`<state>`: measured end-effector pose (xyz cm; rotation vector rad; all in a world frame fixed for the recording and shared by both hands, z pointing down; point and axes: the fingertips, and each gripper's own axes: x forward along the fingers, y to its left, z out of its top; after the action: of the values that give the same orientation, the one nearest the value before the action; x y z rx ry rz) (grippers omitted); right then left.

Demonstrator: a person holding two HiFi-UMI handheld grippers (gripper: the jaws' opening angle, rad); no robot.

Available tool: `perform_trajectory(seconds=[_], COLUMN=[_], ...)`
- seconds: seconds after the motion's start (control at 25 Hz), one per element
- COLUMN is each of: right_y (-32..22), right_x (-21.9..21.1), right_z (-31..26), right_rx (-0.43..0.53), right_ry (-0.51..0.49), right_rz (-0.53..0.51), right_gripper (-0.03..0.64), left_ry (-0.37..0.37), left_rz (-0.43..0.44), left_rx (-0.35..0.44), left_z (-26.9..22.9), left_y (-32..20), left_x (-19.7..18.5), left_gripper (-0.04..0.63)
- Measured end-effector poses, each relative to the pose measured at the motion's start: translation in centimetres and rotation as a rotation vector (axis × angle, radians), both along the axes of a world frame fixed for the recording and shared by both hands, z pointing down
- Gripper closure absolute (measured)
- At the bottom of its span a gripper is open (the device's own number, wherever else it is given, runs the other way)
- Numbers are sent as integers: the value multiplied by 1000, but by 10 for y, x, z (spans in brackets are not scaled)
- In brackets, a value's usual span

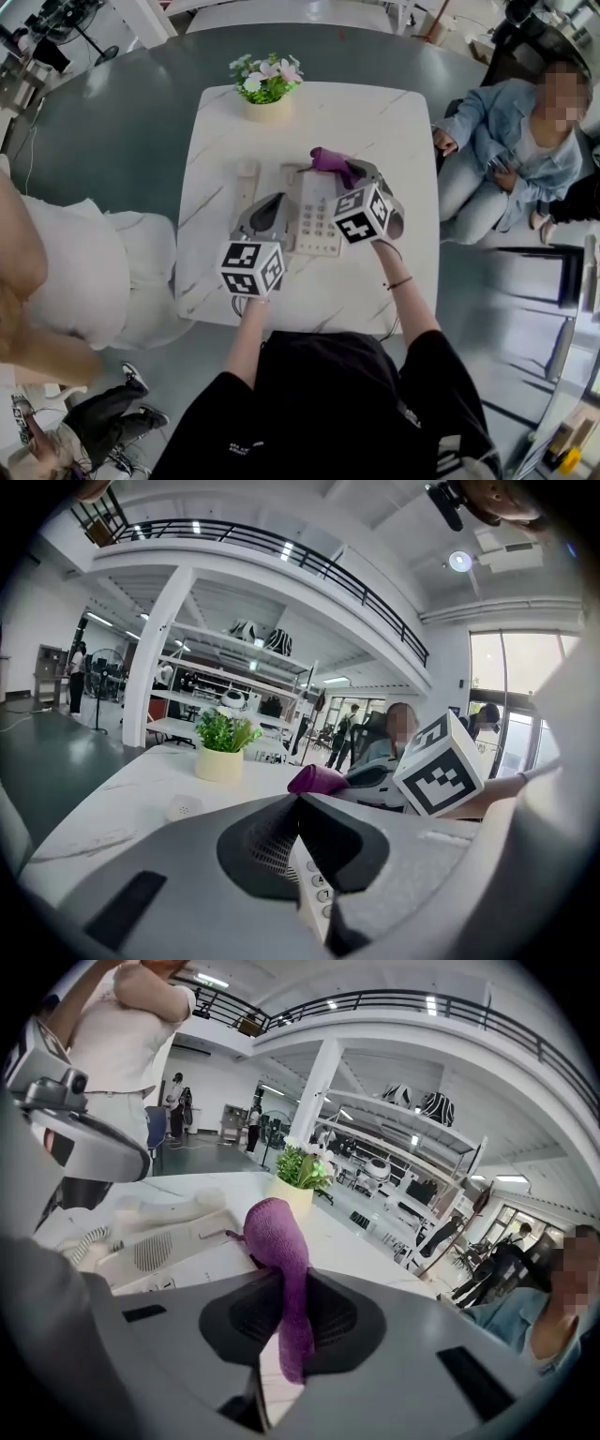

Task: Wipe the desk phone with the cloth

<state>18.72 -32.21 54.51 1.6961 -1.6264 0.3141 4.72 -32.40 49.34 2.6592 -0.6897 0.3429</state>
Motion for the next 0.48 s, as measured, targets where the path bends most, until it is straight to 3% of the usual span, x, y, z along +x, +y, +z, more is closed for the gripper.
perform_trajectory(seconds=[0.48], right_y=[11], right_x=[-18], right_z=[11], right_rx=[-53], right_ry=[-17], right_rz=[-63], right_gripper=[574], left_ry=[-24], left_rz=[27], left_rx=[-30], left_z=[14], left_y=[15], left_x=[-4], left_gripper=[597])
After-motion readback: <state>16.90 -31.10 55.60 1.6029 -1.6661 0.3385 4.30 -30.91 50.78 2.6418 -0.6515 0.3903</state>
